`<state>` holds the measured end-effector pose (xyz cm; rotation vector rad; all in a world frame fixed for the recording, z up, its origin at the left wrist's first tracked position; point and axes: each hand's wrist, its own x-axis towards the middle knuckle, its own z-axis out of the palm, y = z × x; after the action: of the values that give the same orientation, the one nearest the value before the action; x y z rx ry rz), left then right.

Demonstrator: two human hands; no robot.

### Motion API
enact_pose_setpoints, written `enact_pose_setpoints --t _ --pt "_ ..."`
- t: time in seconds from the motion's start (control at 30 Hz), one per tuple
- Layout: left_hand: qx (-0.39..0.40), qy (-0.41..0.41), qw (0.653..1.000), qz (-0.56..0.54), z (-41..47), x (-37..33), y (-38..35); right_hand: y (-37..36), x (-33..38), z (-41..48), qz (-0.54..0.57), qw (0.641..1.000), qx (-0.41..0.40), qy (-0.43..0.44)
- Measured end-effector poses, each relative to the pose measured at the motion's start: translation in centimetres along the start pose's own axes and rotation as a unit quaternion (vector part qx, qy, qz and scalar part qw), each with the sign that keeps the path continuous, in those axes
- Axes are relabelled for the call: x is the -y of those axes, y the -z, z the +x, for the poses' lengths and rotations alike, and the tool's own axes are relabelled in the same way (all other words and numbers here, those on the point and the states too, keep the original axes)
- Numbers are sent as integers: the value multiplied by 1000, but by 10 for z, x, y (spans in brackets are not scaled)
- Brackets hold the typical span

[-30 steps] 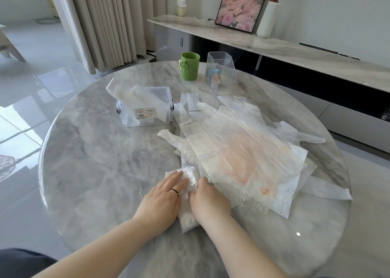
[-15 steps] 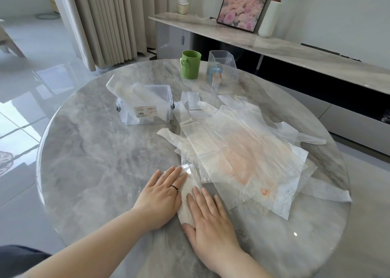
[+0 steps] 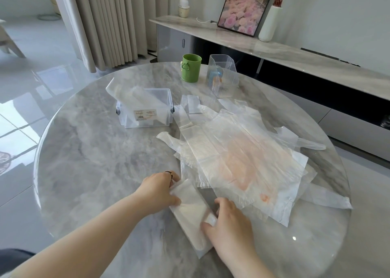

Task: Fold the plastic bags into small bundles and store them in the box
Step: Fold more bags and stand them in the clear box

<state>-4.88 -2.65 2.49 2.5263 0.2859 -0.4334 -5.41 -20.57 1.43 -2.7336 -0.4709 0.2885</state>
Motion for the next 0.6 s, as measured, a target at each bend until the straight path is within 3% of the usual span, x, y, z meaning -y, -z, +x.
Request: enact_pose_setpoints --t 0.33,0.47,0.6 --pt "60 14 998 -1 -8 -4 11 5 -2 3 9 997 79 -22" --pt "57 16 993 -99 -15 -2 19 3 2 6 -38 995 -79 53" --pt "32 24 983 -181 -20 -2 25 1 1 7 144 990 0 8"
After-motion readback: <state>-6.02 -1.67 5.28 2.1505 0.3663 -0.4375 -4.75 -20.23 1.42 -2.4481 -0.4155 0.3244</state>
